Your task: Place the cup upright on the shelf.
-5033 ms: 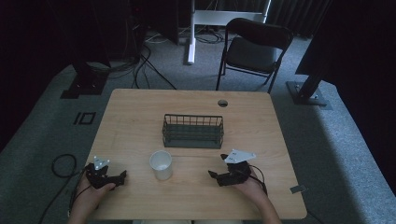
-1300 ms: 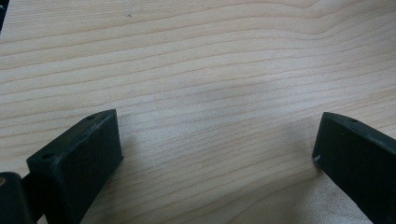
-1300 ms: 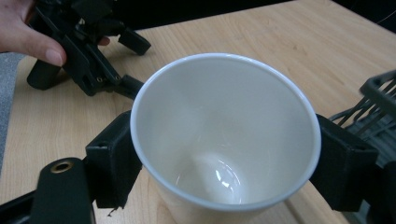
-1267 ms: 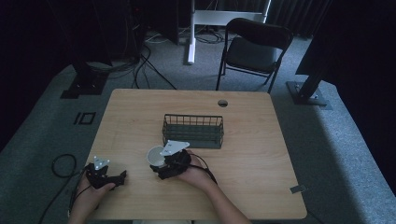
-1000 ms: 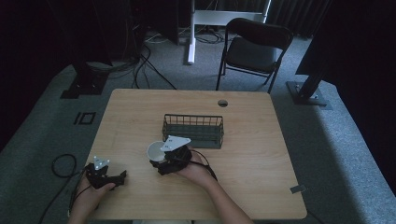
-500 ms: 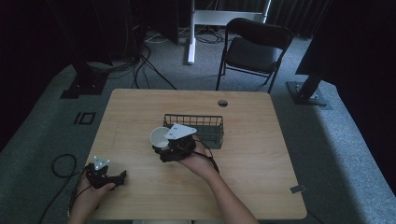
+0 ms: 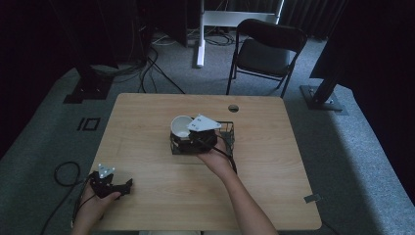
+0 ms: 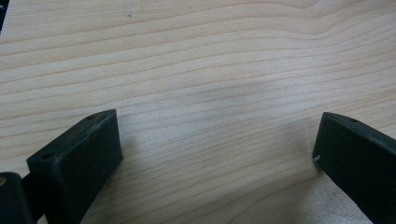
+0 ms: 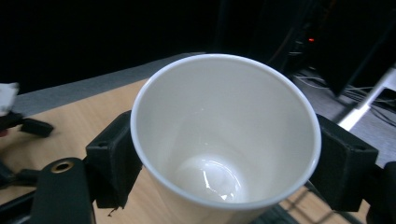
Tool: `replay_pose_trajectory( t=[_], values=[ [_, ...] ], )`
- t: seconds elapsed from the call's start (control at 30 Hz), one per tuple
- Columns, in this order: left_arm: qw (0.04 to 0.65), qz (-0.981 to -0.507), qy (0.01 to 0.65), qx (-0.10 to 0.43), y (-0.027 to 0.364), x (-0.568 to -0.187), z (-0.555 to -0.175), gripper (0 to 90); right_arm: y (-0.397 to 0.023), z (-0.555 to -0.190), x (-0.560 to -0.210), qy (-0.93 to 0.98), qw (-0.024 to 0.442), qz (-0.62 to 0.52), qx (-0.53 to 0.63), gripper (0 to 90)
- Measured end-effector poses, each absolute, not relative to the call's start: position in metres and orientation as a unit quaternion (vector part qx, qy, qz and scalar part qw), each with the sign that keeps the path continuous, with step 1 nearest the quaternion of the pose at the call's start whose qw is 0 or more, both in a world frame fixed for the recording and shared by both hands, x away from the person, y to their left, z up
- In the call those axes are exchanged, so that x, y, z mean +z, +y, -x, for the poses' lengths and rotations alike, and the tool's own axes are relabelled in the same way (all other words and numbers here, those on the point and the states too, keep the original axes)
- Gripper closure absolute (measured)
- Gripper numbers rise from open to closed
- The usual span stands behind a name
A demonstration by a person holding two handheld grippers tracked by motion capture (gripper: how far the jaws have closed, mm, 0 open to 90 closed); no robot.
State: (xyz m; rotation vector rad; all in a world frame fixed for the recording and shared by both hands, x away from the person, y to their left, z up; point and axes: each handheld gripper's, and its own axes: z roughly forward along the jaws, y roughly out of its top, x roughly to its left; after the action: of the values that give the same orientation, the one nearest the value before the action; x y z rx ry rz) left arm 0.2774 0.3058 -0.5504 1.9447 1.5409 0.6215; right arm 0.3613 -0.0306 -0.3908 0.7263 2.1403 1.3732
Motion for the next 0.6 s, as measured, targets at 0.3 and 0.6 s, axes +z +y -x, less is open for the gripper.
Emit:
replay_pose_trajectory(
  t=[0.3, 0.6],
  values=[
    [0.287, -0.728, 0.577, 0.233, 0.306, -0.55, -0.277, 1.5, -0.049, -0.378, -0.386, 0.776, 0.277, -0.3, 0.481, 20.0],
    [0.288, -0.727, 0.578, 0.233, 0.306, -0.551, -0.277, 1.5, -0.071, -0.392, -0.394, 0.766, 0.302, -0.334, 0.459, 20.0]
  ],
)
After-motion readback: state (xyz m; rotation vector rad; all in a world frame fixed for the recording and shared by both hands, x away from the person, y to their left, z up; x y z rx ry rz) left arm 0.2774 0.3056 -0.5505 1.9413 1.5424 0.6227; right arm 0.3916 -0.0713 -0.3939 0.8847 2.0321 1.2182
